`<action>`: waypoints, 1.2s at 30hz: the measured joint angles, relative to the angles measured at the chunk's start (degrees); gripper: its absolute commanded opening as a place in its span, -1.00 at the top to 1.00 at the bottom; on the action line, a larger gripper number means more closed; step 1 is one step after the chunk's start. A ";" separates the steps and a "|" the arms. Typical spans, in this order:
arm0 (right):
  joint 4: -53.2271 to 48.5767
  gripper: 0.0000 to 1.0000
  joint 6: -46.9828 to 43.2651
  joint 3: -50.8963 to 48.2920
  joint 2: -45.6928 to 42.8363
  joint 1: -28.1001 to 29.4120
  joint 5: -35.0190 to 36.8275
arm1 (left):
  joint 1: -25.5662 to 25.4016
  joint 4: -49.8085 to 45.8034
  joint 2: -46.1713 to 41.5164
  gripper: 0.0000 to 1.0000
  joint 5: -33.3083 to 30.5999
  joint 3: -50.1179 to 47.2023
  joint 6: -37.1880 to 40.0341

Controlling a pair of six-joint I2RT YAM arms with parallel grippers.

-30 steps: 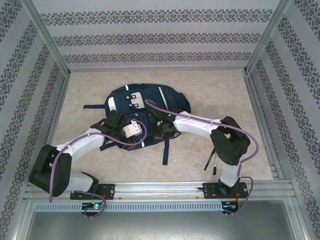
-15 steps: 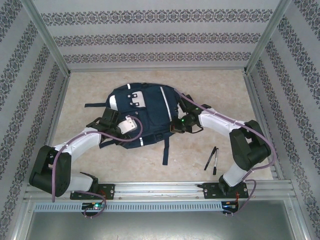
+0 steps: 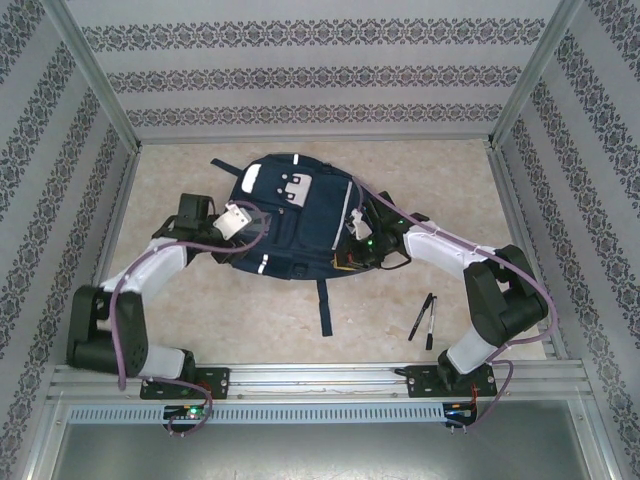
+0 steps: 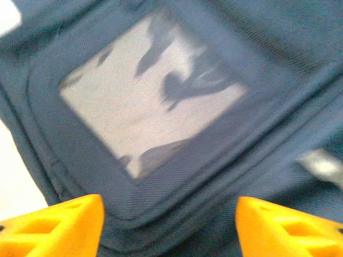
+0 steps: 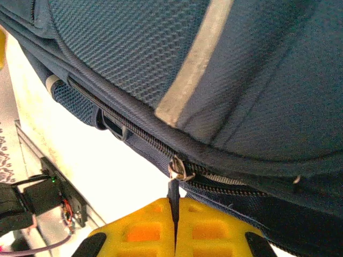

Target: Pack books, pencil case, and school supplies into a backpack

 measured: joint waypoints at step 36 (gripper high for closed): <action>0.44 1.00 1.09 -3.06 -4.20 -2.27 -3.39 | -27.06 14.25 13.90 1.00 0.98 3.54 7.10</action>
